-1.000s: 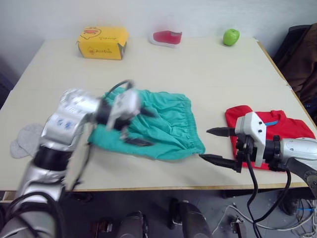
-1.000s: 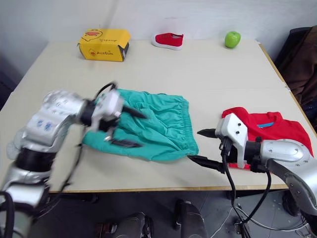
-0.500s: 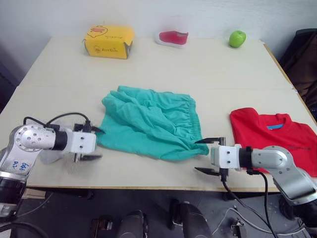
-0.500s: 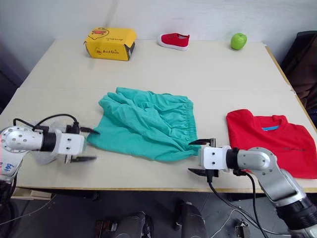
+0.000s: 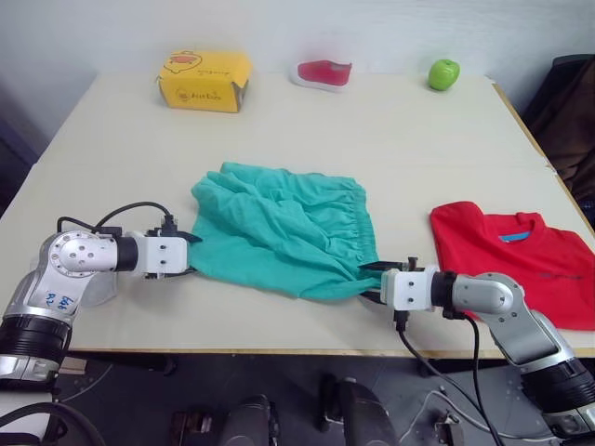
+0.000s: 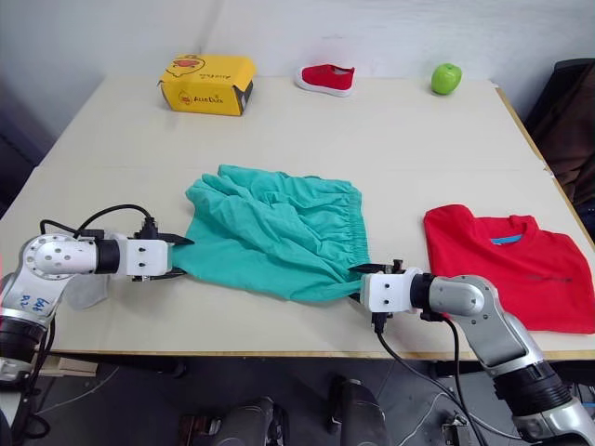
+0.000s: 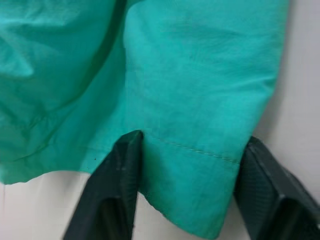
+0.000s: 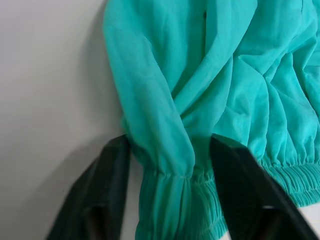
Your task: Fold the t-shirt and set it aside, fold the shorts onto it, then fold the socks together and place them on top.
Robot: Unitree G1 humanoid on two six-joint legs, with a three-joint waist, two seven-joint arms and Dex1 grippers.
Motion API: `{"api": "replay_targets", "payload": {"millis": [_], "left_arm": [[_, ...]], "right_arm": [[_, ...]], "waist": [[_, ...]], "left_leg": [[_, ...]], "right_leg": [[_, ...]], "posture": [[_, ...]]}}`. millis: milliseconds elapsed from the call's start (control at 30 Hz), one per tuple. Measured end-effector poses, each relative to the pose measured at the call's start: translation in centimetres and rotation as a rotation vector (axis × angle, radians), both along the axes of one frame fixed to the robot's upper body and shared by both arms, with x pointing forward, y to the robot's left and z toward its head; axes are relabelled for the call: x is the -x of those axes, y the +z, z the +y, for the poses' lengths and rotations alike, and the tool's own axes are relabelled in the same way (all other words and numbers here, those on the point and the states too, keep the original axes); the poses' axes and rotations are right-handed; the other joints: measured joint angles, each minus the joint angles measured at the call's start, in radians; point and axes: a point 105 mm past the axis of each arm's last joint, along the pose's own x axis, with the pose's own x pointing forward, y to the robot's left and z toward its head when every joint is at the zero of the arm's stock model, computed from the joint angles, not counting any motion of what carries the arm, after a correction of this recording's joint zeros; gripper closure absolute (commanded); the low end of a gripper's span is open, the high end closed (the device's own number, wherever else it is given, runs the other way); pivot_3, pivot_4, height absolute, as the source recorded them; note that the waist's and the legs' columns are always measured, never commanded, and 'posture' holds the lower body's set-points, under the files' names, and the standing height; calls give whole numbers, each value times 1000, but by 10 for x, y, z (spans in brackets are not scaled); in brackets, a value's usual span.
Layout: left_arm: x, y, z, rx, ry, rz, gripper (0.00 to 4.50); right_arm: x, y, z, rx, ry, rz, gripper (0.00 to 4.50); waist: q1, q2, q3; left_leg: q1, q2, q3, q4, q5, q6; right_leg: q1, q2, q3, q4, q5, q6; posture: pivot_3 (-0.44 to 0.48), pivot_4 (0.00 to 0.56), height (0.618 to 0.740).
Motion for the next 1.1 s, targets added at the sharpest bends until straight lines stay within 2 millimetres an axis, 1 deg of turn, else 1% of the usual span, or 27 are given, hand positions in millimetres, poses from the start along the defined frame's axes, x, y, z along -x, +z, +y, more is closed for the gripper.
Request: {"api": "replay_targets", "payload": {"millis": [67,100,167,300,400,467,567,633,667,700,733,800,867,900,967,1000,1033,1067,1100], "left_arm": [[1,-2,0,1,-7,23,3541],[1,-4,1,5,-8,33,3826],[2,-6,2,4,-13,48,4491],[1,-6,3,10,-13,70,4491],[4,-6,3,41,-3,127,4491],[22,-7,4,74,-18,251,4491],[64,-13,-5,202,-43,538,4491],[105,-16,-8,245,-53,775,4491],[121,-15,-8,242,-59,868,4491],[133,-13,-8,230,-55,921,4491],[140,-12,-8,220,-48,951,4491],[147,-10,-9,208,-46,971,4491],[144,-8,-10,217,-49,960,4491],[138,-4,-12,234,-61,930,4491],[114,8,-17,271,-85,820,4491],[90,18,-23,317,-100,723,4491],[58,40,-35,402,-124,589,4491],[32,65,-48,460,-154,469,4491],[5,97,-60,529,-171,341,4491]], "right_arm": [[-2,-2,0,-10,-16,5,4158],[-3,-3,0,-15,-26,9,4455],[-5,-3,-1,-14,-37,5,4500],[-5,-4,-4,-30,-62,19,4500],[0,-6,-3,-52,-70,45,4500],[8,-3,-3,-102,-76,105,4500],[30,8,-7,-206,-75,281,4500],[51,18,-6,-289,-64,427,4500],[60,20,-4,-316,-57,493,4500],[69,21,-2,-341,-49,557,4500],[79,19,0,-355,-37,624,4500],[93,18,4,-370,-12,715,4500],[99,18,6,-384,3,768,4500],[99,19,6,-392,2,782,4500],[87,24,7,-422,-9,760,4500],[70,31,7,-447,-32,716,4500],[44,44,6,-485,-68,635,4500],[22,61,8,-513,-91,539,4500],[-2,83,8,-544,-121,435,4500]], "waist": [[0,0,0],[0,0,0],[-2,0,0],[-4,0,0],[-5,0,0],[-9,0,0],[-20,2,1],[-28,1,2],[-28,1,2],[-27,1,2],[-26,1,2],[-15,3,2],[-7,3,2],[-3,3,2],[1,2,2],[3,2,2],[6,1,3],[6,-3,5],[5,-5,5]], "left_leg": [[0,0,0,0,0,0],[0,0,0,0,0,0],[0,0,0,0,0,0],[0,0,0,0,0,0],[0,0,0,0,0,0],[-2,1,0,-1,0,0],[-5,2,-2,-1,0,0],[-6,4,-3,-1,-1,-2],[-5,4,-4,-1,-1,-2],[-5,4,-5,0,-1,-2],[-3,4,-5,0,-1,-2],[0,3,-5,0,-2,-2],[2,3,-5,0,-2,-1],[3,3,-5,0,-3,-1],[4,3,-4,0,-3,-1],[5,2,-4,0,-3,-1],[6,1,-4,2,-2,0],[3,0,-4,4,-1,0],[-1,0,-4,4,0,0]], "right_leg": [[0,0,0,0,0,0],[0,0,0,0,0,0],[0,0,0,0,0,0],[0,0,0,0,0,0],[0,1,0,0,0,0],[-2,1,0,-1,0,0],[-4,2,-1,-3,0,-1],[-4,4,-2,-4,-1,-2],[-3,4,-2,-4,-1,-2],[-2,4,-2,-4,-1,-2],[-2,3,-1,-5,-2,-3],[1,2,0,-5,-2,-3],[2,3,1,-5,-2,-3],[3,3,1,-5,-2,-3],[4,3,1,-5,-2,-3],[7,3,1,-5,-2,-3],[8,3,1,-4,-1,-2],[6,3,1,-3,1,-2],[4,4,0,-2,4,-2]], "posture": [[0,150,740],[0,150,740],[0,150,740],[0,150,740],[0,150,740],[0,150,740],[0,150,740],[0,150,740],[0,150,740],[0,150,740],[0,150,740],[0,150,740],[0,150,740],[0,150,740],[0,150,740],[0,150,740],[0,150,740],[0,150,740],[0,150,740]]}}
